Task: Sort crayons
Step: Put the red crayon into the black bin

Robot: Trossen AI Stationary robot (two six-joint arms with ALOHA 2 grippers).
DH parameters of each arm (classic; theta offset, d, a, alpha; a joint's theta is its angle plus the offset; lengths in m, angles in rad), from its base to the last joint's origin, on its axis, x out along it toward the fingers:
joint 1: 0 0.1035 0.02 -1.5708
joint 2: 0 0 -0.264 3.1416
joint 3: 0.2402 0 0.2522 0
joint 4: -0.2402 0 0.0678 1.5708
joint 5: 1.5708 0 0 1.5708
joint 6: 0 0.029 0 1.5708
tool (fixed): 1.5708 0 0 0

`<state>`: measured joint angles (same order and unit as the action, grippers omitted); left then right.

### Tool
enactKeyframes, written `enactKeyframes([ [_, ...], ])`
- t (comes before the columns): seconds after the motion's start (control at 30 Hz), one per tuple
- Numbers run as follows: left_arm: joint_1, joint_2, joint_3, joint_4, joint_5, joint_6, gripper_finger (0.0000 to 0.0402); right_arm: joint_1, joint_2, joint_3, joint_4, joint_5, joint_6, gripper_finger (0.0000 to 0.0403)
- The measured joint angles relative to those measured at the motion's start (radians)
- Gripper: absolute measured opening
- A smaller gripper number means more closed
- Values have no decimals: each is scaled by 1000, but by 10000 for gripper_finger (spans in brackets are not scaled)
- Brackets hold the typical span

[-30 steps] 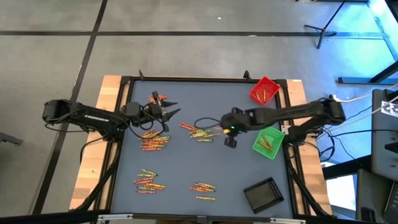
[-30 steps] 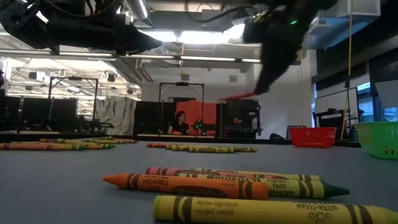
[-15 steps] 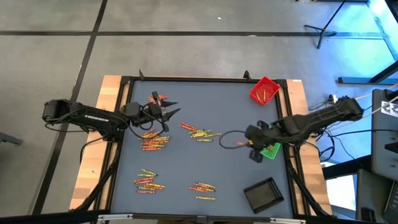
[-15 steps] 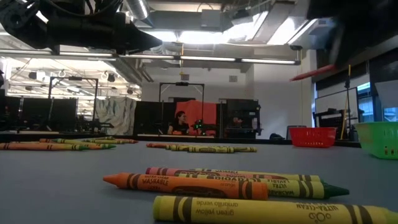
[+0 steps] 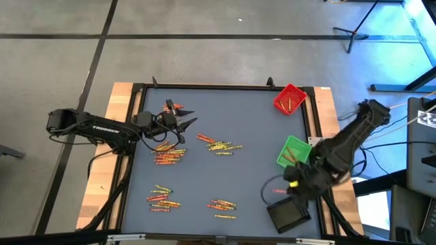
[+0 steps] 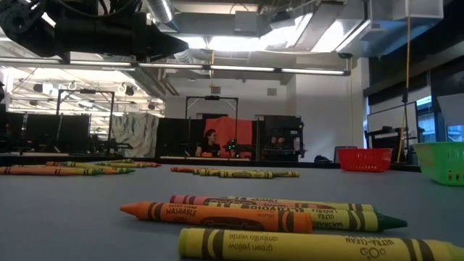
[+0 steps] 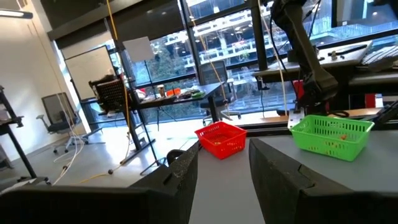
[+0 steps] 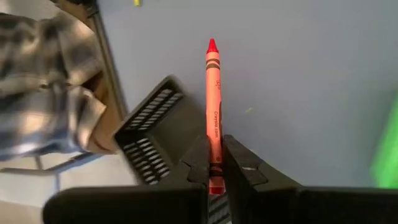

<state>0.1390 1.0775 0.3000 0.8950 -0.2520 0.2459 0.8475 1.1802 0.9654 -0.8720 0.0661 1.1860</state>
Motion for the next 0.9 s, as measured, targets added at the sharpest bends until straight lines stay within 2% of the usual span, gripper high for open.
enactKeyframes([
  [0.2,0,0,0,-2,0,-6,127,173,89,0,77,49,223,21],
  [0.4,0,0,0,-20,6,-50,128,266,197,1,119,76,333,21],
  [0.6,-5,0,0,-45,7,-61,127,278,272,1,116,92,362,21],
  [0.8,-18,0,0,-46,8,-61,127,264,265,1,113,95,442,23],
  [0.9,-22,0,0,-46,8,-61,127,245,261,1,112,113,436,38],
])
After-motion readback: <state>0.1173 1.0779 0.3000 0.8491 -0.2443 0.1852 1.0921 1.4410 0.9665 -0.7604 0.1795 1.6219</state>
